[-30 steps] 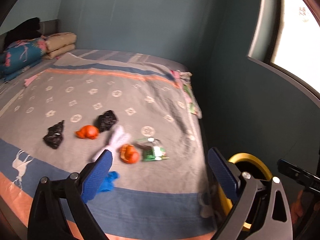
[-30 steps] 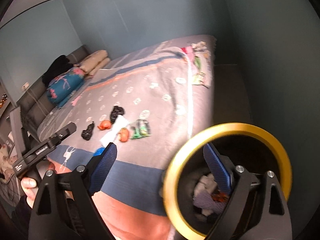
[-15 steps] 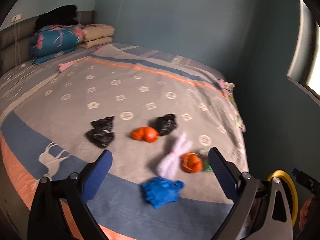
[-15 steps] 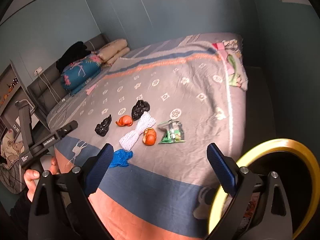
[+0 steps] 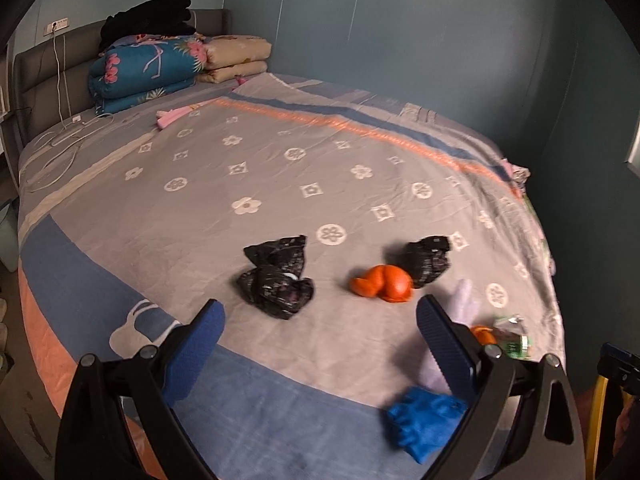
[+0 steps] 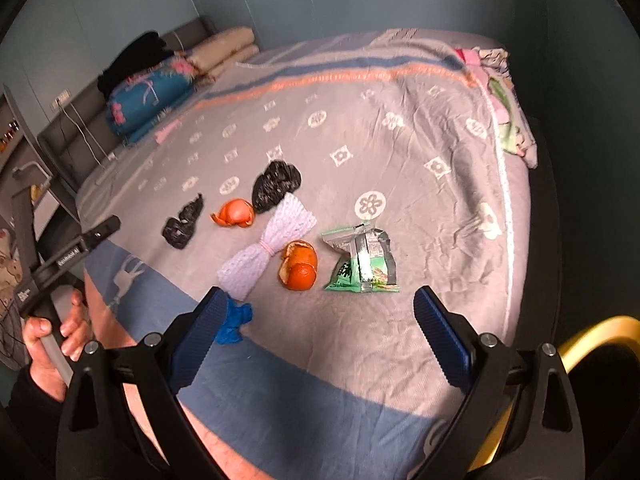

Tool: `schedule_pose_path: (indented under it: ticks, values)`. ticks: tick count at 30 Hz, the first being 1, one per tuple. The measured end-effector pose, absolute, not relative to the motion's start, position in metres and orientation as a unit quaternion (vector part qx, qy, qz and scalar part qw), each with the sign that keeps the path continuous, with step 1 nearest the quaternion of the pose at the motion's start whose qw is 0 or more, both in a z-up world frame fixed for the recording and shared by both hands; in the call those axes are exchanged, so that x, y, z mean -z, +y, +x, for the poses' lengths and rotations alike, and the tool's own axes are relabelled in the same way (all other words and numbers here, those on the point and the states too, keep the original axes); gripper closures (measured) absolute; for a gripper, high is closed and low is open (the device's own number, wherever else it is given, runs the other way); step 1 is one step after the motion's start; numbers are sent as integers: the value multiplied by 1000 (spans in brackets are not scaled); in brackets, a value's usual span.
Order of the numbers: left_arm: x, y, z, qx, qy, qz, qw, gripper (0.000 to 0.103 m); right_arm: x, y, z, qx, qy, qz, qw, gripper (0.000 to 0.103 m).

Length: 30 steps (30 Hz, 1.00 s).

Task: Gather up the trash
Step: 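Move both grippers back toward the black bags and green packet, then grasp the black plastic bag with the left gripper while the right grasps the green snack packet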

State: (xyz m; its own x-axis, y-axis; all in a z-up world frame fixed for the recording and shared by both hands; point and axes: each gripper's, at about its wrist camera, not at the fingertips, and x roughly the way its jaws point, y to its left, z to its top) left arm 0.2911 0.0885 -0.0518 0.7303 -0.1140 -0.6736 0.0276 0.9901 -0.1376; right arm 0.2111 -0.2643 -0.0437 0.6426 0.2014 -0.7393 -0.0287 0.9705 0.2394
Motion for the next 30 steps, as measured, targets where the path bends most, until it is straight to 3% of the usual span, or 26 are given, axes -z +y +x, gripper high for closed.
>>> schedule_pose_path:
  ticks: [30]
  values:
    - [150, 110, 424, 0, 459, -50, 887, 10, 132, -258, 342, 0, 524, 41, 851, 13]
